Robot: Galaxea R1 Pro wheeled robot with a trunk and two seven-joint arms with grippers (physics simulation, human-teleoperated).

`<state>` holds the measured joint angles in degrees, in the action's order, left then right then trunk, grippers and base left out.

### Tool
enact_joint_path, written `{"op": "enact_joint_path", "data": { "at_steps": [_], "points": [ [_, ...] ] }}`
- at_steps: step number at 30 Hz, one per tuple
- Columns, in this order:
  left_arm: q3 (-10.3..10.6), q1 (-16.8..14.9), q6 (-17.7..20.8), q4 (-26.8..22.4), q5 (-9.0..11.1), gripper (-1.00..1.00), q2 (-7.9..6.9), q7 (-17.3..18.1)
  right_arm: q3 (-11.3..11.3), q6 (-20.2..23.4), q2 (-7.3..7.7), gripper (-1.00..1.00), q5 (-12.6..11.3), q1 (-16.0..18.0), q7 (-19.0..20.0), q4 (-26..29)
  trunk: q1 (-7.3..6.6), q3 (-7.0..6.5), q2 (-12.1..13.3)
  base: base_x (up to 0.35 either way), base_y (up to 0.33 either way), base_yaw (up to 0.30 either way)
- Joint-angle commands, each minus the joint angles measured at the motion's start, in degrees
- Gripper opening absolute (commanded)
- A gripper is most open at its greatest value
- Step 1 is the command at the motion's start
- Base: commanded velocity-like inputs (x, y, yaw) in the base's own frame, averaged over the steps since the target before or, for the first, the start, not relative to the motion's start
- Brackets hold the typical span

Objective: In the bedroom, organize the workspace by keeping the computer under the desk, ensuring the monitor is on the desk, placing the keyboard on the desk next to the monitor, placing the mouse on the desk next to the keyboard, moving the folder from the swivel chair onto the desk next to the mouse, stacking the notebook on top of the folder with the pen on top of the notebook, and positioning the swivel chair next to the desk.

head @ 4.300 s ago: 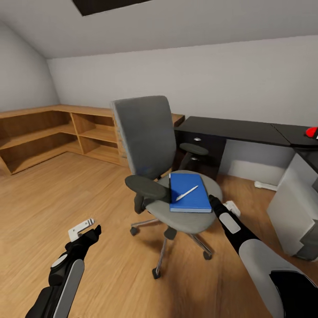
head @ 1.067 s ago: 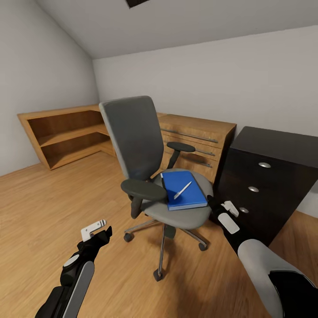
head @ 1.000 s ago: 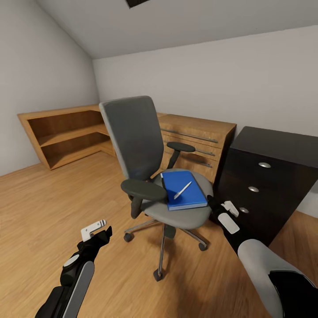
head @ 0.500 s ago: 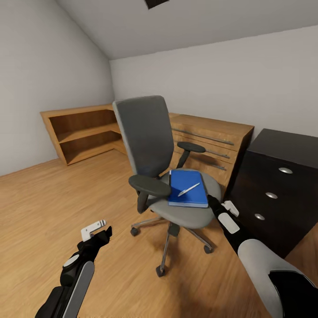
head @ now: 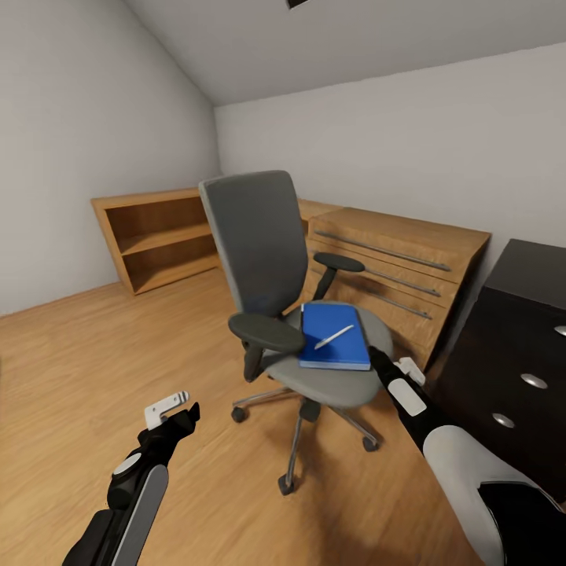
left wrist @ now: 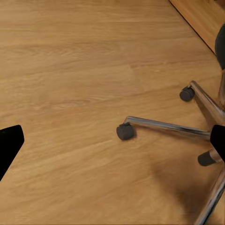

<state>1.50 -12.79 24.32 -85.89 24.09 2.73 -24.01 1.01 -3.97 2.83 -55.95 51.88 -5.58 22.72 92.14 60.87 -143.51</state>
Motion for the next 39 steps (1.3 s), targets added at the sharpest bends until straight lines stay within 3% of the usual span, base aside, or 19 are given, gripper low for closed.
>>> {"op": "enact_joint_path", "data": {
  "at_steps": [1,9,39],
  "points": [
    [0.1,0.0,0.1,-0.1,0.6,1.00,-0.01,-0.5,0.2,-0.2,-0.02,1.00,-0.9,0.0,-0.2,-0.1,0.04,0.07,0.0,0.326,0.000,0.002],
    [1.5,0.0,0.1,0.0,0.6,1.00,-0.06,-0.6,0.2,-0.2,-0.02,1.00,-0.9,-0.1,-0.2,-0.1,0.04,0.07,0.0,0.099,0.000,0.000],
    [2.1,0.0,0.2,0.0,0.5,1.00,-0.18,-0.5,0.2,-0.1,-0.02,1.00,-0.9,-0.1,-0.2,-0.1,0.04,0.07,0.0,-0.209,0.000,0.000]
  ]
}}
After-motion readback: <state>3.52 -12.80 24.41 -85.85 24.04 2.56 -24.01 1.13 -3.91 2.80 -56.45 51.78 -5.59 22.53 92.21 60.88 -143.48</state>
